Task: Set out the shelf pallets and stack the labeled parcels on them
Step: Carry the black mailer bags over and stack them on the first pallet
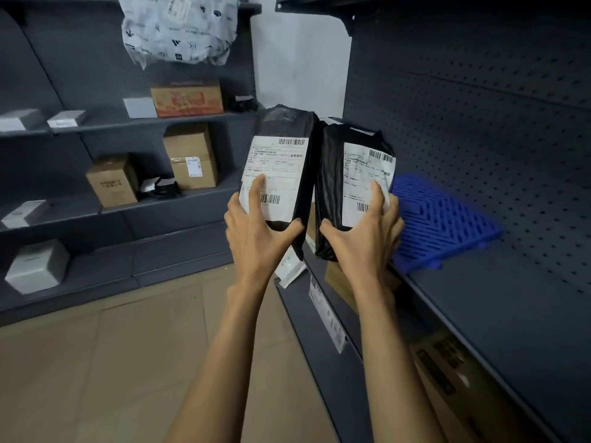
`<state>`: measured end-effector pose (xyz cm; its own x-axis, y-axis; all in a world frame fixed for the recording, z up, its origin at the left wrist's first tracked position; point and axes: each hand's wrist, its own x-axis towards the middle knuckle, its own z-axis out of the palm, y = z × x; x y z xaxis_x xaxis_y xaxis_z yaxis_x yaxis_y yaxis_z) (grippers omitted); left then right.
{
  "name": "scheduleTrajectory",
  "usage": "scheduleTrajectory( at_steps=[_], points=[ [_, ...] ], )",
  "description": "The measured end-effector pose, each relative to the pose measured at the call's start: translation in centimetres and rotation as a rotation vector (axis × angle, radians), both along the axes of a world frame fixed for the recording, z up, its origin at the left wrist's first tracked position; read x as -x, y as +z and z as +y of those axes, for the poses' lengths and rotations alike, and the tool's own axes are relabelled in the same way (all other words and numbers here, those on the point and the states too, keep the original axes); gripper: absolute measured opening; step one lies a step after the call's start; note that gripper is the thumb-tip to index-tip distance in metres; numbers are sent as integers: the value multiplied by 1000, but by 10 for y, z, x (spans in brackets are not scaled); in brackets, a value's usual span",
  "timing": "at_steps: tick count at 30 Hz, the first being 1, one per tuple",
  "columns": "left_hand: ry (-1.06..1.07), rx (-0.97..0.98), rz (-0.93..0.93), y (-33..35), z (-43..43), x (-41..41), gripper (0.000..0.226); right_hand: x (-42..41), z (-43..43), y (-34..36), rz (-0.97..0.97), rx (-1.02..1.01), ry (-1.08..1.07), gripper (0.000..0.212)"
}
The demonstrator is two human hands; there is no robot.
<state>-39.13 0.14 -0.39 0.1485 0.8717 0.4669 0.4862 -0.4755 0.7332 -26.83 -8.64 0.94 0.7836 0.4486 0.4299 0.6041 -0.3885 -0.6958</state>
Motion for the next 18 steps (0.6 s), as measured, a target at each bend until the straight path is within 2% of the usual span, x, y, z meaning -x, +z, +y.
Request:
scheduleTrajectory(
  at_steps=[7, 11, 18],
  points=[
    [-52, 44, 12, 0, 125, -52, 92, -50, 123, 4, 8, 48, -34, 101],
    [-143, 0, 42, 14, 204, -88, 92, -86, 191, 18, 0, 49, -85, 101],
    [-259, -15, 125, 39, 303, -166, 92, -165, 271, 41, -27, 126, -193, 101]
  ],
)
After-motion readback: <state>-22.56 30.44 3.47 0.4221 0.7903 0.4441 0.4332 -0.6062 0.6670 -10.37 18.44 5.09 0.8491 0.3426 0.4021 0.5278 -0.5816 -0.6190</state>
